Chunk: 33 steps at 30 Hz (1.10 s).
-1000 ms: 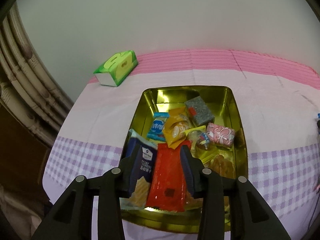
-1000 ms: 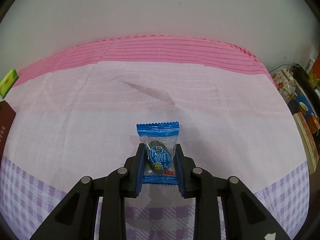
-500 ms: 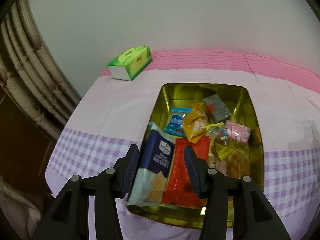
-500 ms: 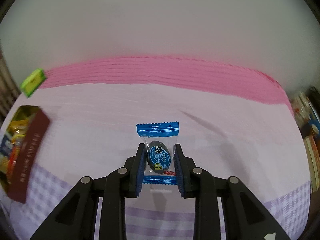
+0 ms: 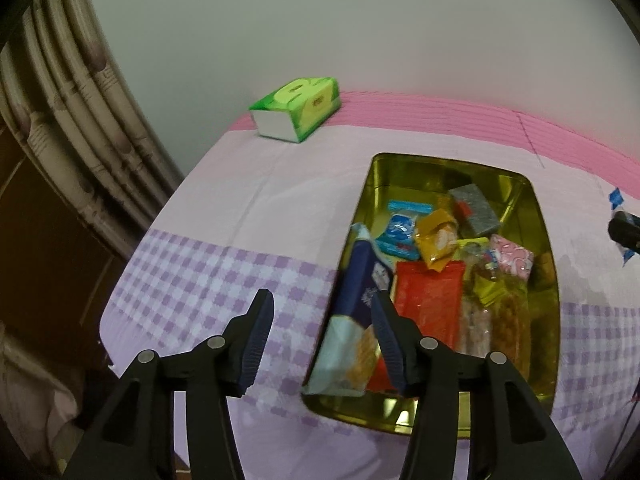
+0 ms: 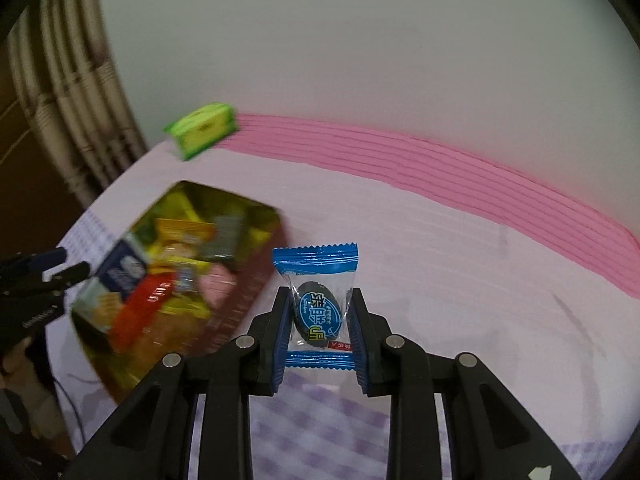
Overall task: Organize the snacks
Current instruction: 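Carry the blue-wrapped candy into the gold tin with the right gripper and release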
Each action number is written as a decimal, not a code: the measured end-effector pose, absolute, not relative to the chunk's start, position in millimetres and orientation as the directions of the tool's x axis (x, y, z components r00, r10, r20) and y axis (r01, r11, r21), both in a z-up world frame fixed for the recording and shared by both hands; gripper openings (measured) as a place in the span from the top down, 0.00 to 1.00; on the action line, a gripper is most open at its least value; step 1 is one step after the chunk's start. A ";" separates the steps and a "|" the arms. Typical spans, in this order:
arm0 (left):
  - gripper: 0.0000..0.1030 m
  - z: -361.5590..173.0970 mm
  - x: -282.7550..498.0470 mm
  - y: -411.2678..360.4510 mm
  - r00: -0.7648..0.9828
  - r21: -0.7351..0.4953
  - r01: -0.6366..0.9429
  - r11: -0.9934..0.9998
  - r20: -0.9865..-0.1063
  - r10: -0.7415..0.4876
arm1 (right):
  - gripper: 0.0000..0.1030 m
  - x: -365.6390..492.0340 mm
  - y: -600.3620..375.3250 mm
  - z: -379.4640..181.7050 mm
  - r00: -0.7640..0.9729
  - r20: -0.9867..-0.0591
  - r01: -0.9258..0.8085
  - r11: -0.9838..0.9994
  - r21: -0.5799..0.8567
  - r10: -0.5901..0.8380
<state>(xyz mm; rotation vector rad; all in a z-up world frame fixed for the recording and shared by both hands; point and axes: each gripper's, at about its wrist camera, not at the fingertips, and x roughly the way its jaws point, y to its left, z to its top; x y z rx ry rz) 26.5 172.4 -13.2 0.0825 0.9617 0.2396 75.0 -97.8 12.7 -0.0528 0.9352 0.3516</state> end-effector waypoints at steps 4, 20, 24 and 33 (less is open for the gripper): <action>0.49 -14.7 23.3 182.3 0.535 0.162 -0.188 0.969 -0.810 0.239 | 0.75 74.9 -60.3 13.5 0.520 -0.794 -0.376 0.919 0.119 0.316; 0.48 -20.5 13.2 210.3 0.487 0.147 -0.252 0.957 -0.835 0.256 | 0.75 76.1 23.0 -9.1 0.442 -0.822 -0.475 0.871 0.125 0.359; 0.48 -23.1 12.3 210.1 0.478 0.143 -0.244 0.959 -0.843 0.247 | 0.75 78.7 29.3 -17.9 0.430 -0.833 -0.472 0.873 0.121 0.348; 0.48 -24.3 12.1 209.0 0.468 0.143 -0.237 0.961 -0.850 0.242 | 0.75 85.2 39.0 -31.8 0.419 -0.851 -0.464 0.880 0.099 0.316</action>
